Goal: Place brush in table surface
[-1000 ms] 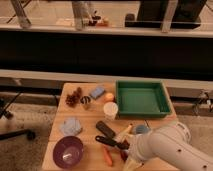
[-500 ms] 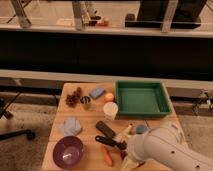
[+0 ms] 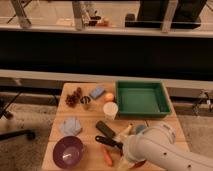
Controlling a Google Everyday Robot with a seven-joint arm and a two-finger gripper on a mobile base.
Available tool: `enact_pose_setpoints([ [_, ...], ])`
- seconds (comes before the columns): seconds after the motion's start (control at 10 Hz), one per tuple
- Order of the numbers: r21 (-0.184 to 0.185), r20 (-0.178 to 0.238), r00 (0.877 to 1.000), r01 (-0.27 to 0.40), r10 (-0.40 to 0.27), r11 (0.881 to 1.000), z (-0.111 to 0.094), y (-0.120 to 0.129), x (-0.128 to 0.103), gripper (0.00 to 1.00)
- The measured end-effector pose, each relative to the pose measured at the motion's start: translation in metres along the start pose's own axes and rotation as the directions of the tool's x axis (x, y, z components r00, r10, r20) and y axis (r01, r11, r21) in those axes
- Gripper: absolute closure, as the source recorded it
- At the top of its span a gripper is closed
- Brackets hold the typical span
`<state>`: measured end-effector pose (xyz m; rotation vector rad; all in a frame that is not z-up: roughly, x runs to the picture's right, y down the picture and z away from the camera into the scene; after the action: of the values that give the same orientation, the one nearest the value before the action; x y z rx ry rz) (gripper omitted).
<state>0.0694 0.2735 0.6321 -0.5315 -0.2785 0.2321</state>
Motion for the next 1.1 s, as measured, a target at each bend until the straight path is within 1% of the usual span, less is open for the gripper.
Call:
enact_pose_setpoints([
  [0.7,0.014,-0.019,0.999,-0.026,0.026,1.0,0.014,-0.005,-0.013,0.2],
  [1.1,0.015,-0.026,0.999,-0.047,0.047,0.999,0.024,-0.01,-0.016,0.2],
])
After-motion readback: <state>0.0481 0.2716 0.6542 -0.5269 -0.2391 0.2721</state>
